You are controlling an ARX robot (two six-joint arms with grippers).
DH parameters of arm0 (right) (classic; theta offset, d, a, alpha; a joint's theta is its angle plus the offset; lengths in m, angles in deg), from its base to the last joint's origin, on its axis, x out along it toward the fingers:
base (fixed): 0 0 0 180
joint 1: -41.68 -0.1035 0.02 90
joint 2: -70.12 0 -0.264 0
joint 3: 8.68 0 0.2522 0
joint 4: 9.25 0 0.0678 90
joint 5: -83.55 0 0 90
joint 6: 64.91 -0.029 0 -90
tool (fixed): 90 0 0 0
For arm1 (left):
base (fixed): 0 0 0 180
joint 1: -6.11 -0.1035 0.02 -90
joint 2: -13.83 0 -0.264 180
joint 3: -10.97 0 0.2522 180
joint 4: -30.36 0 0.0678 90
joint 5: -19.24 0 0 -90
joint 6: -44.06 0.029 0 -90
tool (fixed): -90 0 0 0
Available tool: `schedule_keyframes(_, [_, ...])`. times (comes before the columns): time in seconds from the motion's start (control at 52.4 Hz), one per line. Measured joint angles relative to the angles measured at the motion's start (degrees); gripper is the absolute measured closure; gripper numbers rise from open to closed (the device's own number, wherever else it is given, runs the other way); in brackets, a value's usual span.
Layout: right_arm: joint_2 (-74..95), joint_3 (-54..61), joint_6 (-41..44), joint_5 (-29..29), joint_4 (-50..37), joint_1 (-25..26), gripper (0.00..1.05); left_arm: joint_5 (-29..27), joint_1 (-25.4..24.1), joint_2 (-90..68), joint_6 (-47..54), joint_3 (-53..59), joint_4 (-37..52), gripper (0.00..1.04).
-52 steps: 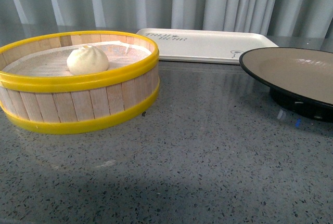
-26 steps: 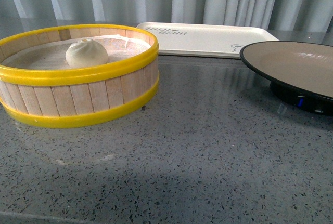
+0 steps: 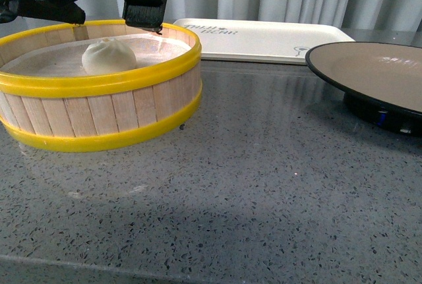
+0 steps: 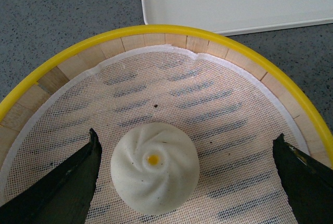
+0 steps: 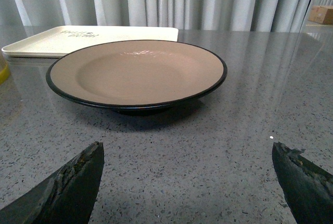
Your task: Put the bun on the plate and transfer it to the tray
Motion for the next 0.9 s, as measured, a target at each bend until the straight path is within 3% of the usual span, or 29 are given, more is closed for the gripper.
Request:
schedule_keyframes(0.267, [0.0, 0.0, 0.0, 0.0, 0.0, 0.0, 0.08, -3.34, -0.37, -2.01, 0.76, -1.07, -0.63, 0.07])
schedule_keyframes(0.897, [0.0, 0.0, 0.0, 0.0, 0.0, 0.0, 0.08, -3.98, -0.02, -3.08, 4.09, -0.94, -1.57, 0.09])
